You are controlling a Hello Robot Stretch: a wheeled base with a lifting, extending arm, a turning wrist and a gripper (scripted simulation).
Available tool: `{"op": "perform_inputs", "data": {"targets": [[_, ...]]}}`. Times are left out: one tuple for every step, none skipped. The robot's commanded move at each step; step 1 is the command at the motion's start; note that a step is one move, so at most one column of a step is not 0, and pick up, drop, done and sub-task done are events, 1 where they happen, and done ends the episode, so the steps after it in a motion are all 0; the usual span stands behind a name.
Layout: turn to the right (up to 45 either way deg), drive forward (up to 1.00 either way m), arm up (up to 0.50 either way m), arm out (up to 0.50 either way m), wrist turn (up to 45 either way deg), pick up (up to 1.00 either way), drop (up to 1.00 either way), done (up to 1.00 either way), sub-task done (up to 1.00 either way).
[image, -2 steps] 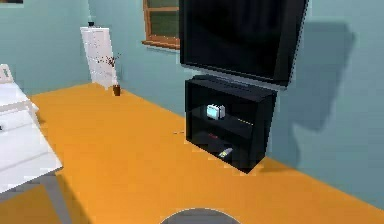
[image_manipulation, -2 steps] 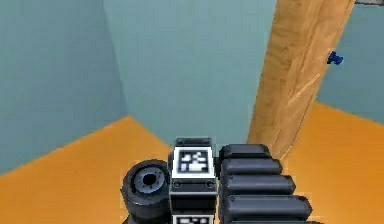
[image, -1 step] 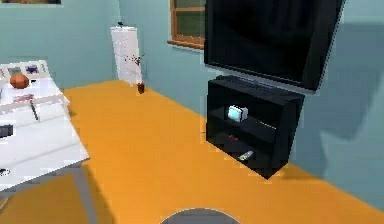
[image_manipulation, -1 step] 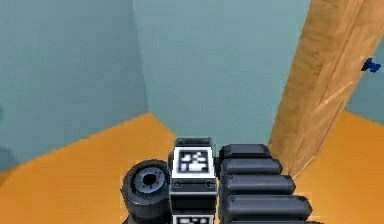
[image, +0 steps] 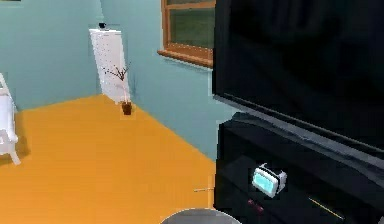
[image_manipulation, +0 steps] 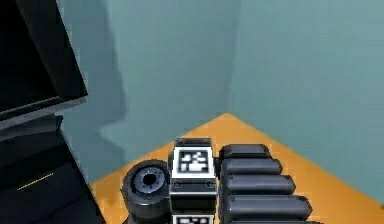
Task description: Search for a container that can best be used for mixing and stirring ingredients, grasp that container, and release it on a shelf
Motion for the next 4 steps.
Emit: {"op": "perform_inputs", "data": {"targets": [[-3.0,0.00,0.00,0.00,0.0,0.00,0.00,0.00,0.00],[0.0,0.05,0.00,0.00,0.0,0.00,0.00,0.00,0.00],[6.0,0.00,0.00,0.00,0.0,0.00,0.00,0.00,0.00],[0.0,0.50,0.00,0.00,0.0,0.00,0.00,0.00,0.00]]}}
